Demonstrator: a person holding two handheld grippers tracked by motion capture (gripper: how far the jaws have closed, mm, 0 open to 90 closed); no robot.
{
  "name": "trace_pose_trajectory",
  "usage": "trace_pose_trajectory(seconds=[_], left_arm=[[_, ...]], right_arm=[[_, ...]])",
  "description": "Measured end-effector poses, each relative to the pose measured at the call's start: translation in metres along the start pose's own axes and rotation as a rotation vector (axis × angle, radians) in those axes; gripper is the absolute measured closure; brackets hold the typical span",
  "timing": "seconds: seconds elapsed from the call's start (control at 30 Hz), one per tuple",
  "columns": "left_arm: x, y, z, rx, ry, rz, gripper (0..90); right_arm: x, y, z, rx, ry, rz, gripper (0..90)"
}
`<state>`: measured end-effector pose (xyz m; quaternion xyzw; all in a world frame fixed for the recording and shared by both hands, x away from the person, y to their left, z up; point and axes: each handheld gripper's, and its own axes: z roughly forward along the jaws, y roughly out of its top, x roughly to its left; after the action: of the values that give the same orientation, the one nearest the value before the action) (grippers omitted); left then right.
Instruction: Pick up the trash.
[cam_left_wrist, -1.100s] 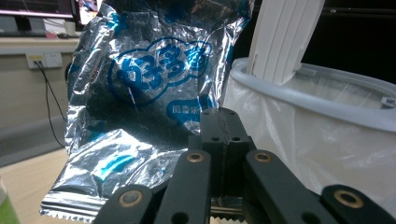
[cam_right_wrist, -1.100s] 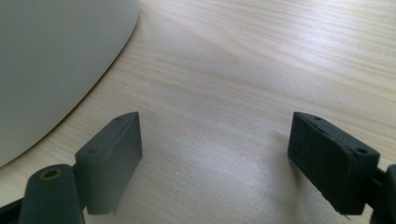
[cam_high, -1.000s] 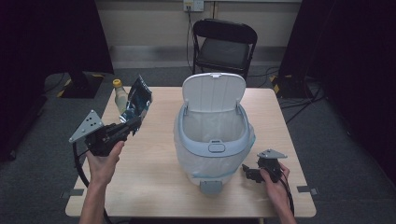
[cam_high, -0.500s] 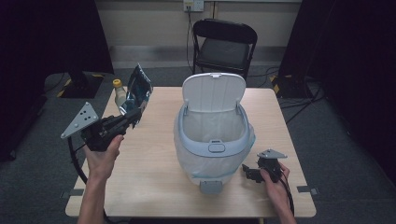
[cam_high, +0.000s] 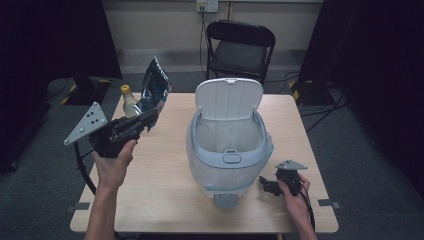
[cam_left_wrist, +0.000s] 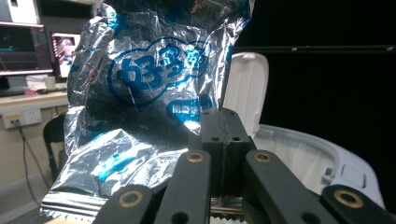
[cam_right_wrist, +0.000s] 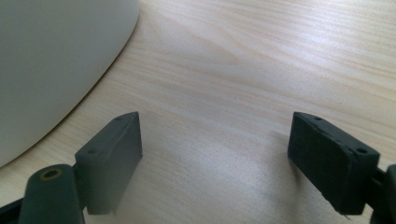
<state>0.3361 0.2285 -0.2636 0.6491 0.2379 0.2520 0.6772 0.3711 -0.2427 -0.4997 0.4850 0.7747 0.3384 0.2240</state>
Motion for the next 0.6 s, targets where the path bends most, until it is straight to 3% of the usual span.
trace_pose_trajectory(seconds=[0.6], left_arm=[[-0.025,0.011,0.025,-0.033,-0.088,0.008,90.0]], right_arm=[[0.000,0.000,0.000,0.000,0.000,0.001,16.7]])
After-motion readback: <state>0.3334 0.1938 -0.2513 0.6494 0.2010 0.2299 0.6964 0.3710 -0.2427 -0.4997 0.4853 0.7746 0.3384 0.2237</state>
